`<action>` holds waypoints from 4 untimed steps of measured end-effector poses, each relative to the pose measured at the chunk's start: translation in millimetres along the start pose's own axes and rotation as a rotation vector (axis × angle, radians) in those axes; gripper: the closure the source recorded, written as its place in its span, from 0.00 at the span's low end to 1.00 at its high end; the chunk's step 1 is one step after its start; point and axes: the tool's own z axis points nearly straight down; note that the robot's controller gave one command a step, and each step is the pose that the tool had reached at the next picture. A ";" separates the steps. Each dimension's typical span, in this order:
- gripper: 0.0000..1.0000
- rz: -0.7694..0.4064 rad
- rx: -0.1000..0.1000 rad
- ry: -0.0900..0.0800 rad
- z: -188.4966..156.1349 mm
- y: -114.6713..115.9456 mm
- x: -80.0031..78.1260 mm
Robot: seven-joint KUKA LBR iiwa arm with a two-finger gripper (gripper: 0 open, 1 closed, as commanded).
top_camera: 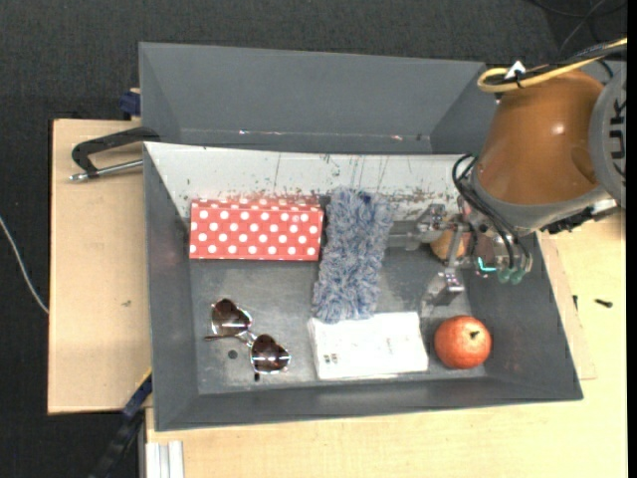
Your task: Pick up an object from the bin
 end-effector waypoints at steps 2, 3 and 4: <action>0.00 -0.164 0.001 -0.010 53.4 26.1 -15.4; 0.00 -0.401 0.001 -0.010 42.8 79.0 -47.5; 0.00 -0.702 0.004 -0.010 79.6 78.1 -53.5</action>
Offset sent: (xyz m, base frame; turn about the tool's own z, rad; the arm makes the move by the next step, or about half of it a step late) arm 0.0302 0.0599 -0.1316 -0.3747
